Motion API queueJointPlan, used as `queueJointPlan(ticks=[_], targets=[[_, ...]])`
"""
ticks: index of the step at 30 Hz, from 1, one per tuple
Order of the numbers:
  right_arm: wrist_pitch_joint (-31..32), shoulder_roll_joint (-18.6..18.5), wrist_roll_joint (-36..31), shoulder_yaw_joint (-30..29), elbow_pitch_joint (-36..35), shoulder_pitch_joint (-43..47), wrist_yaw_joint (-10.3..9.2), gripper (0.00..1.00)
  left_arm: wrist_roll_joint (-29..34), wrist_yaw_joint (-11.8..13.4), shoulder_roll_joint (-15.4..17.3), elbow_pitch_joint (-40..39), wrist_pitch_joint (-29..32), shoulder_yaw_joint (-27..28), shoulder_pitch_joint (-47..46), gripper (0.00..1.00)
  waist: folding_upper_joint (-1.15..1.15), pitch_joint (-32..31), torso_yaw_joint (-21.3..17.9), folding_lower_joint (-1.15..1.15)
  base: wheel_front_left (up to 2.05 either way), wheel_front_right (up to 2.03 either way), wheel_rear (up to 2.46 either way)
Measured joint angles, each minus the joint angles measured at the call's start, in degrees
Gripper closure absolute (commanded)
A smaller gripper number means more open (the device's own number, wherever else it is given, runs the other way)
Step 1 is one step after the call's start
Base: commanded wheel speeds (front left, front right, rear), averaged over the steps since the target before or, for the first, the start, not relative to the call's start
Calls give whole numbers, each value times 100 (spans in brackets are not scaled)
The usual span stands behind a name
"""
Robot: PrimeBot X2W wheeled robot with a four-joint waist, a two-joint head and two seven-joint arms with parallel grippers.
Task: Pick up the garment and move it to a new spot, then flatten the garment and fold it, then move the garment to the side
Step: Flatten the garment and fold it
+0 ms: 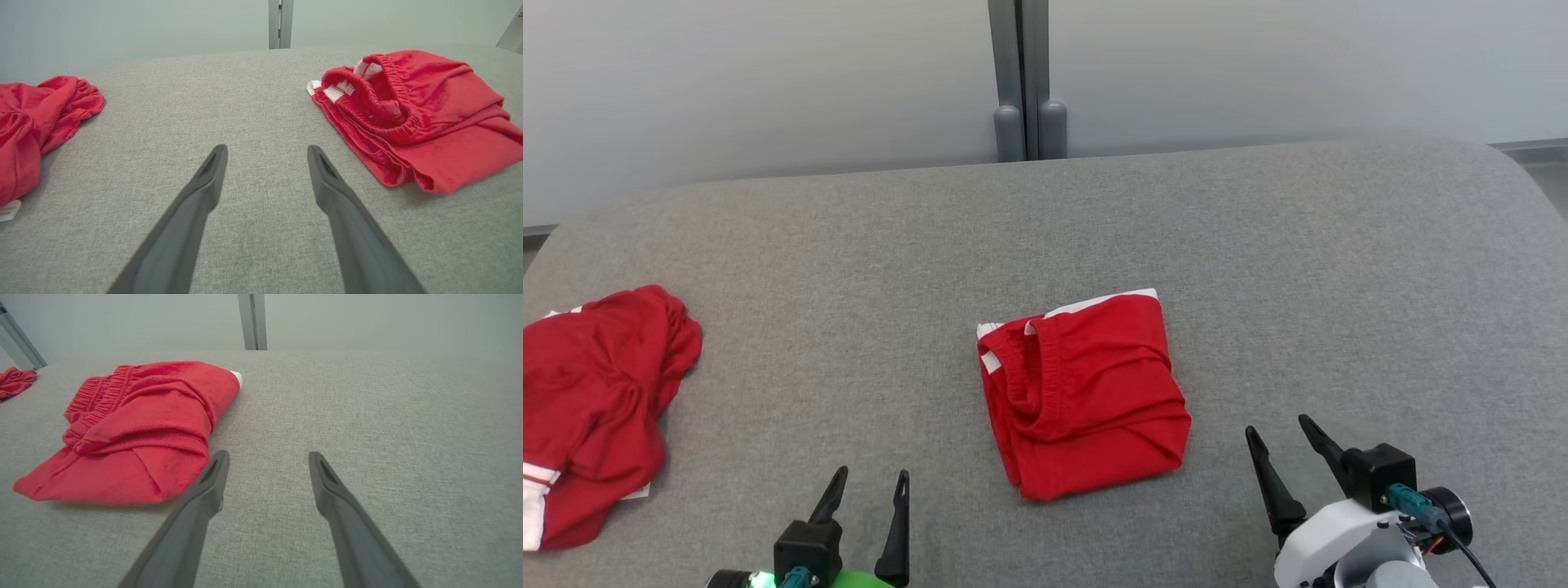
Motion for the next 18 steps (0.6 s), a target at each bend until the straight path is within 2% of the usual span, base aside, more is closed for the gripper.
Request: queueJointPlan(ticks=[9, 17, 18], targets=[[0, 7, -213, 391, 338, -523, 1, 0, -131, -32, -3, 20, 0, -96, -173, 0, 0, 249, 178, 0, 0, 0, 0], [0, 5, -327, 510, 649, -847, 1, 0, -185, -85, -4, 70, 0, -82, -289, 0, 0, 487, 398, 0, 0, 0, 0], [0, 3, -332, 532, 676, -856, 1, 3, -187, -100, -3, 79, 0, -66, -291, 0, 0, 508, 427, 0, 0, 0, 0]])
